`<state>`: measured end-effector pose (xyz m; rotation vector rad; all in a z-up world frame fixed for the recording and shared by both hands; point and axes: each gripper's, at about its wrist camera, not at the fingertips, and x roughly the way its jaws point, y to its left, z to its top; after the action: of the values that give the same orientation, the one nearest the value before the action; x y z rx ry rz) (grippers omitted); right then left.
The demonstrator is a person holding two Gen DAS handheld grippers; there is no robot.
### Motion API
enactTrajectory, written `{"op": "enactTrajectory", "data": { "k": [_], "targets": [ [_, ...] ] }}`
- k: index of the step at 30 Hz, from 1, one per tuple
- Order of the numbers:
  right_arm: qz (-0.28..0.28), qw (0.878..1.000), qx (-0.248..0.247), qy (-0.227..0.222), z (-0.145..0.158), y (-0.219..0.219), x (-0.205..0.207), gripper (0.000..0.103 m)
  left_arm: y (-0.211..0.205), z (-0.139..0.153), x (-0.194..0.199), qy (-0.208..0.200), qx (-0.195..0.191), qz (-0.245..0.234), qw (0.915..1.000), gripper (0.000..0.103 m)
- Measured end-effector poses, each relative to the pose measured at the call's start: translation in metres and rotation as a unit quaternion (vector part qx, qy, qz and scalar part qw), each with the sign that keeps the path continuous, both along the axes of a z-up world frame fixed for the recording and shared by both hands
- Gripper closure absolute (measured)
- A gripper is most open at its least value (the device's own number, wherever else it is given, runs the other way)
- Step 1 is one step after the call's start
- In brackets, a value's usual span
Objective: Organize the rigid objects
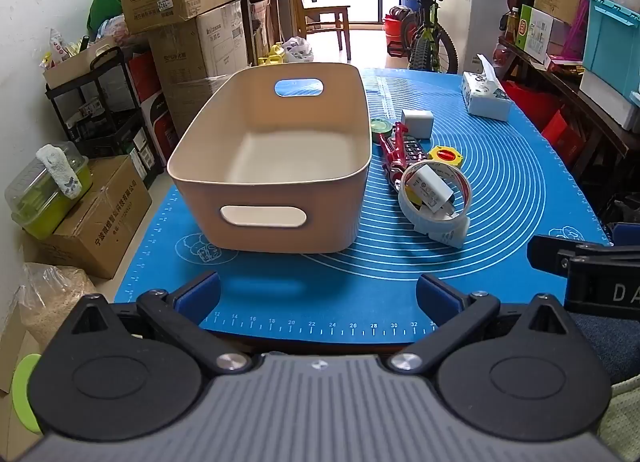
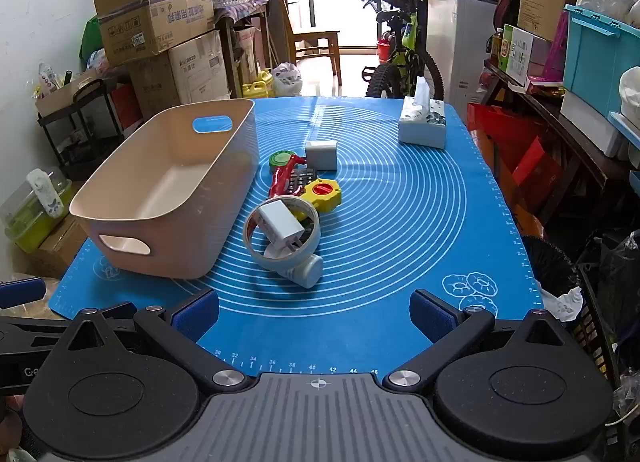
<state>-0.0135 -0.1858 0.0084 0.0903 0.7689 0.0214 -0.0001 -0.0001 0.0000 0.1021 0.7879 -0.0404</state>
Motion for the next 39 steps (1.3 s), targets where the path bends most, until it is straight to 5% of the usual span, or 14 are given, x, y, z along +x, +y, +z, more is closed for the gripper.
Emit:
{"op": "enactTrajectory", "data": {
  "k": [39],
  "targets": [
    [-0.001, 1.0, 0.005, 0.002, -0.0011, -0.0012, 0.0008, 0.002, 0.0004, 0.0, 0.0001, 0.002, 0.001, -0.001, 1.0, 0.0]
  ]
}}
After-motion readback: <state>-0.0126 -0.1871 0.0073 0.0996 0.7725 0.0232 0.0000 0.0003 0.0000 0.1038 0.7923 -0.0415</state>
